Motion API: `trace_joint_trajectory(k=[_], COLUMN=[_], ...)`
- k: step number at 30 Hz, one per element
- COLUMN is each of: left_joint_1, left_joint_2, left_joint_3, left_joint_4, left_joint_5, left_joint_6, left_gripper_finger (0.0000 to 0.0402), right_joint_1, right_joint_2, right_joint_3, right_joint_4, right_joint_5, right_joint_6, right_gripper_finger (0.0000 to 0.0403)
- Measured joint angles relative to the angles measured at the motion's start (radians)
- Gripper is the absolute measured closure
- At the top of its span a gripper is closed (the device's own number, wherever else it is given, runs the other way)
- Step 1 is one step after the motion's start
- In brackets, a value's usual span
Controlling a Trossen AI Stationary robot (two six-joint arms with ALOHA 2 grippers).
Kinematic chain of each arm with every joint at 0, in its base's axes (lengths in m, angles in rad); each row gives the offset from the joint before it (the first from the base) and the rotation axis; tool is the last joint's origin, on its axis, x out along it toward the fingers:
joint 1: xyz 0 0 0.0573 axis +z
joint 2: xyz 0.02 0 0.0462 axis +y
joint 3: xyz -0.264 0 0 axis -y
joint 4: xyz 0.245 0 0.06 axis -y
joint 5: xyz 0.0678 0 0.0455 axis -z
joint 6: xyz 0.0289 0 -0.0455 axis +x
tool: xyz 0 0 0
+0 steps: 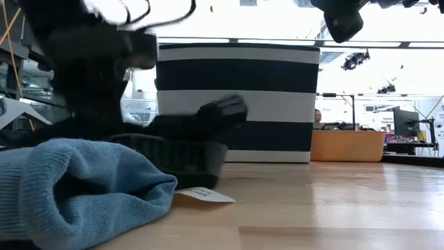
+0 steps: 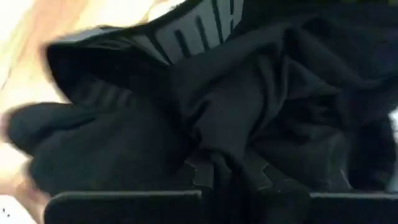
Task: Pick & Place Cloths
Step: Put the black boxer shorts into the transparent container
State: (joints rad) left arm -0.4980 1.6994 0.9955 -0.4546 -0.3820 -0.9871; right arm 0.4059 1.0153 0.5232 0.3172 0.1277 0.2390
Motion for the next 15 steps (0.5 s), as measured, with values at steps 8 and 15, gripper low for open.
trace_joint_trajectory(k=[8,15], left_joint_1=[0.0,-0.008], left_joint_2=[-0.075,-0.116], left_joint_3=[0.107,0.238], left_joint_4=[-0.05,-0.244], left_joint_5=[-0.025,-0.066], left_joint_6=[0.075,0.101], left_gripper_finger=[0.0383,0.0383], right_joint_1=[0.0,0.0], right_joint_2=[0.0,0.0], right_joint_3=[0.0,0.0], right_joint_4=[0.0,0.0], right_joint_5=[0.0,0.0], right_joint_6=[0.0,0.0], right_gripper_finger=[0.0111,0.0111])
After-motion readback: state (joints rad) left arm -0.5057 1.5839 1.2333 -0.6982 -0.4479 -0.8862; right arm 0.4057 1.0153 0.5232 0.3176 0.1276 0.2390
